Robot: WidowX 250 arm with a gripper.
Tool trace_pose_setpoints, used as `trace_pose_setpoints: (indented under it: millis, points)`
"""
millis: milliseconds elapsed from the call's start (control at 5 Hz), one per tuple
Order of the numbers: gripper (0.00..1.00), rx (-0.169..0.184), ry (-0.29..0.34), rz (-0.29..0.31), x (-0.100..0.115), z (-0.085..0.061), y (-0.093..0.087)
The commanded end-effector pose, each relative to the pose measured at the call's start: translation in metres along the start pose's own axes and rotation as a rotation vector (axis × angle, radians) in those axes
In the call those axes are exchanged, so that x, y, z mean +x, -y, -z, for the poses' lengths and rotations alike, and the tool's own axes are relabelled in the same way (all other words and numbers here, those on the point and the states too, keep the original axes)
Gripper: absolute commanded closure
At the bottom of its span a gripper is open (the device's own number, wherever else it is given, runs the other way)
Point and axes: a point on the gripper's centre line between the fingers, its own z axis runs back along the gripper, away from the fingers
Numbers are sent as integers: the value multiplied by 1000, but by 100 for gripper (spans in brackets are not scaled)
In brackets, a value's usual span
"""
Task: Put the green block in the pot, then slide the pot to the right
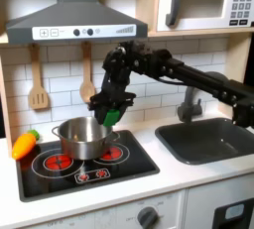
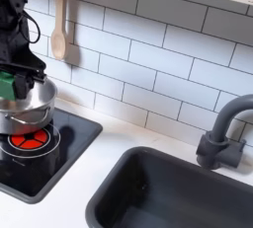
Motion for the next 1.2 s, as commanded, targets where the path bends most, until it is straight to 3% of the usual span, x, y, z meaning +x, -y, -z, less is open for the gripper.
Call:
trace_pose_setpoints:
  millis: [0, 800, 1000]
  points:
    - [100, 34, 33, -9, 16, 6, -27]
    - [100, 9, 33, 0, 28, 33, -22]
    - [0, 9, 28, 13, 28, 34, -26]
